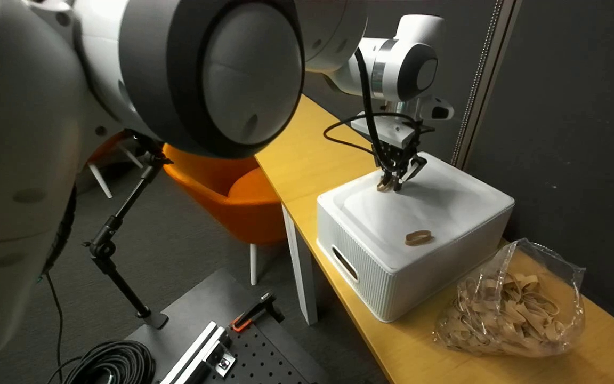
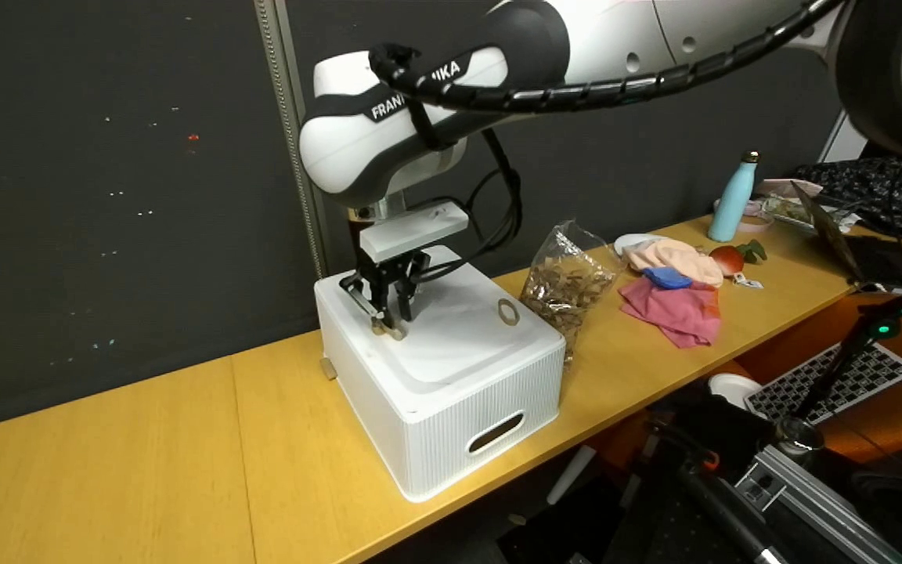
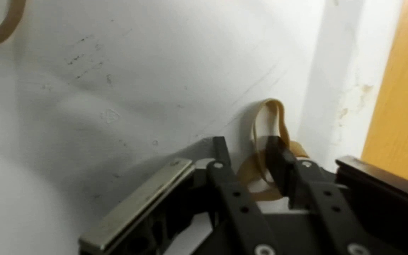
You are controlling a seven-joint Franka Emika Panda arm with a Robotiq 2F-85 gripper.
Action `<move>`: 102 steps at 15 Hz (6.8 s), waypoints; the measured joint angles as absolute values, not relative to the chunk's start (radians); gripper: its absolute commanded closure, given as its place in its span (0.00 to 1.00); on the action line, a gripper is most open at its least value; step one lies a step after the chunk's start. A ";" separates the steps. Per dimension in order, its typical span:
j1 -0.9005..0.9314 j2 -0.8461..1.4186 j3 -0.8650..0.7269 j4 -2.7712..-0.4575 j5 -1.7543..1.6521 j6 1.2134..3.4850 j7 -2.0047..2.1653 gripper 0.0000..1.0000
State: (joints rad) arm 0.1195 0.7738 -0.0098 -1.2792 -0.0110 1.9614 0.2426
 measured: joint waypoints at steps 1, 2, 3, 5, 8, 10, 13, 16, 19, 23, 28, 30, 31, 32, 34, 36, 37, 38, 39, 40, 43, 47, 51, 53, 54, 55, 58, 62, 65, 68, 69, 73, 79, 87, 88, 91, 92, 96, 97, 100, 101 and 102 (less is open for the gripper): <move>0.119 0.776 -0.010 -1.277 -0.011 1.962 0.242 1.00; 0.120 0.778 -0.010 -1.276 -0.011 1.963 0.242 1.00; 0.120 0.778 -0.010 -1.274 -0.011 1.963 0.242 1.00; 0.119 0.780 -0.010 -1.272 -0.011 1.963 0.242 1.00; 0.121 0.777 -0.010 -1.260 -0.012 1.963 0.242 1.00; 0.121 0.764 -0.010 -1.257 -0.013 1.963 0.242 1.00; 0.121 0.736 -0.012 -1.257 -0.013 1.961 0.242 1.00; 0.120 0.697 -0.017 -1.280 -0.013 1.959 0.243 1.00; 0.116 0.627 -0.026 -1.357 -0.013 1.960 0.248 1.00; 0.105 0.501 -0.039 -1.536 -0.013 1.976 0.265 1.00; 0.066 0.381 -0.057 -1.737 -0.014 2.059 0.274 1.00; 0.054 0.377 -0.057 -1.762 -0.014 2.084 0.274 1.00; 0.053 0.379 -0.057 -1.769 -0.014 2.091 0.274 1.00; 0.054 0.380 -0.056 -1.777 -0.014 2.102 0.274 1.00; 0.056 0.380 -0.051 -1.801 -0.013 2.120 0.274 1.00; 0.057 0.374 -0.051 -1.835 -0.013 2.141 0.276 1.00; 0.056 0.368 -0.051 -1.855 -0.013 2.152 0.277 1.00; 0.055 0.360 -0.051 -1.875 -0.013 2.163 0.278 1.00; 0.052 0.351 -0.053 -1.897 -0.013 2.174 0.279 1.00; 0.050 0.340 -0.054 -1.918 -0.013 2.186 0.280 1.00; 0.037 0.317 -0.056 -1.964 -0.013 2.218 0.280 1.00; 0.027 0.312 -0.060 -1.973 -0.014 2.233 0.280 0.98; 0.024 0.312 -0.067 -1.973 -0.014 2.237 0.280 0.72; 0.022 0.312 -0.070 -1.973 -0.014 2.237 0.280 0.58; 0.021 0.312 -0.071 -1.973 -0.014 2.237 0.280 0.50; 0.021 0.312 -0.073 -1.973 -0.014 2.237 0.280 0.44; 0.016 0.312 -0.082 -1.975 -0.014 2.237 0.280 0.25; 0.008 0.312 -0.084 -1.985 -0.015 2.239 0.280 0.09; 0.012 0.316 -0.083 -1.985 -0.015 2.243 0.280 0.08; 0.017 0.318 -0.080 -1.986 -0.015 2.261 0.280 0.08; 0.017 0.320 -0.079 -1.988 -0.015 2.265 0.280 0.08; 0.016 0.328 -0.079 -2.007 -0.015 2.291 0.280 0.08; 0.016 0.344 -0.081 -2.012 -0.015 2.316 0.280 0.50; 0.015 0.334 -0.089 -2.012 -0.015 2.317 0.280 1.00; 0.015 0.334 -0.089 -2.012 -0.015 2.317 0.280 1.00; 0.016 0.328 -0.088 -2.013 -0.015 2.317 0.281 0.99; 0.016 0.320 -0.088 -2.016 -0.015 2.317 0.281 0.99; 0.015 0.274 -0.093 -2.021 -0.017 2.317 0.282 0.99; 0.014 0.264 -0.095 -2.021 -0.018 2.317 0.282 0.99; 0.012 0.251 -0.096 -2.018 -0.018 2.317 0.282 0.99; 0.012 0.253 -0.096 -2.017 -0.018 2.317 0.282 0.99; 0.012 0.256 -0.095 -2.014 -0.018 2.317 0.282 0.99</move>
